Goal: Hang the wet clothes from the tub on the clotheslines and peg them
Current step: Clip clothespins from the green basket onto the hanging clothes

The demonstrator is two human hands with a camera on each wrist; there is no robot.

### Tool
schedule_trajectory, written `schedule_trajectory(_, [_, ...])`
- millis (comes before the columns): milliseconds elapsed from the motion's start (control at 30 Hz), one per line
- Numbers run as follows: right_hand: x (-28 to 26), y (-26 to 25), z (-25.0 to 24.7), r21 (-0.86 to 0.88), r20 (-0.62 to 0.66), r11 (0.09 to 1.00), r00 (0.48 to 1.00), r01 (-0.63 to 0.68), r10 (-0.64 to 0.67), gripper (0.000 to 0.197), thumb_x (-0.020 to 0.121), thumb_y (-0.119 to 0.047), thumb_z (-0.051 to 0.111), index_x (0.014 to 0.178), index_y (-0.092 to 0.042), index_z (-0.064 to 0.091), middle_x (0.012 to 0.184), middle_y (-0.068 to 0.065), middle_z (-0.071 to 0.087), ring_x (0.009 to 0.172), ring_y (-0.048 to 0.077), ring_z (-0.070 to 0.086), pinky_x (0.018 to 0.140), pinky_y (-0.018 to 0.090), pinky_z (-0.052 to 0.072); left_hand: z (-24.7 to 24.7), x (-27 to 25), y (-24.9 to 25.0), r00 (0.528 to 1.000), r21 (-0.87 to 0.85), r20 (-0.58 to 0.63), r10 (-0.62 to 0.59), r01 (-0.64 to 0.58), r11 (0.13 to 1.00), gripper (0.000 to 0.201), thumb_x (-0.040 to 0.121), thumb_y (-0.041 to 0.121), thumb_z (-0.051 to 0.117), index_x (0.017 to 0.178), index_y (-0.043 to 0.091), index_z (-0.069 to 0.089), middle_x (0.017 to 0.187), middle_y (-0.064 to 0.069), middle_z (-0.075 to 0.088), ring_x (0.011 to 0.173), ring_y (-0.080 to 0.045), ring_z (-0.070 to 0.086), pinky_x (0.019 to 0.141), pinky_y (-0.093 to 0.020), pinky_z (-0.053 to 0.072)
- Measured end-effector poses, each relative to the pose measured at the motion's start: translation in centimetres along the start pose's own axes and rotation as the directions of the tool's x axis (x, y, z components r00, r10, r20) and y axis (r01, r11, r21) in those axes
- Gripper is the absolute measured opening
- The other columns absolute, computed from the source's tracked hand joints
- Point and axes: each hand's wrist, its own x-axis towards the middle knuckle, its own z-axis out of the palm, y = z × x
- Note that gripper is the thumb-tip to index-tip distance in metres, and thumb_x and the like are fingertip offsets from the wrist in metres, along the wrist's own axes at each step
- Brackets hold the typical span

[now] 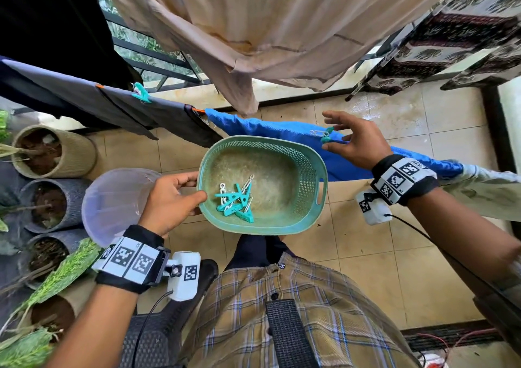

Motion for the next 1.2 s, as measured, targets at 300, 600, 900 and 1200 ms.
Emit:
schedule_trajectory(300, [-3.0, -6.6, -2.7, 0.046, -0.147, 0.975, 0.967, 0.216, -0.207, 0.024, 0.084, -0.026, 0.072, 0.108, -0.024, 0.073, 0.096, -0.013, 0.070, 0.088, 0.008, 0.065, 0.078, 0.039, 0.058, 0.7, -1.3, 0.8, 1.000, -0.064, -0.005, 0.010, -0.010, 0.998, 0.037, 0.085, -0.010, 0.062, 0.108, 0.016, 0.071, 0.109, -0.011, 0.072, 0.082, -0.022, 0.075, 0.063, -0.029, 0.060])
schedule_trajectory(600, [-4.5, -17.5, 1.0, -0.283, 0.429, 0.833, 0.839, 0.476, -0.334, 0.025, 0.087, -0.036, 0.070, 0.110, -0.029, 0.071, 0.095, -0.009, 0.074, 0.085, 0.010, 0.068, 0.077, 0.026, 0.051, 0.6, -2.1, 2.5, 0.997, -0.125, -0.014, 0.071, -0.072, 0.990, 0.033, 0.084, -0.012, 0.061, 0.106, 0.009, 0.072, 0.107, -0.012, 0.071, 0.079, -0.023, 0.073, 0.063, -0.032, 0.060])
schedule_trajectory(900, [-0.9, -21.2, 7.5, -0.509, 0.664, 0.625, 0.732, 0.592, -0.152, 0.040, 0.085, -0.029, 0.070, 0.125, -0.026, 0.063, 0.121, -0.002, 0.065, 0.111, 0.023, 0.060, 0.082, 0.027, 0.041, -1.0, -1.9, 3.2, 0.994, -0.155, 0.002, 0.107, -0.105, 0.982, 0.031, 0.083, -0.010, 0.062, 0.101, 0.012, 0.074, 0.096, -0.007, 0.075, 0.078, -0.023, 0.072, 0.070, -0.041, 0.061])
schedule_trajectory(1200, [-0.4, -23.4, 10.4, -0.557, 0.697, 0.533, 0.708, 0.637, -0.117, 0.048, 0.079, -0.041, 0.075, 0.123, -0.027, 0.062, 0.115, 0.005, 0.067, 0.102, 0.030, 0.064, 0.078, 0.036, 0.053, -3.3, -0.8, 3.9, 0.993, -0.196, -0.009, 0.122, -0.121, 0.973, 0.029, 0.084, -0.011, 0.063, 0.099, 0.011, 0.074, 0.095, -0.011, 0.069, 0.077, -0.022, 0.071, 0.061, -0.032, 0.059])
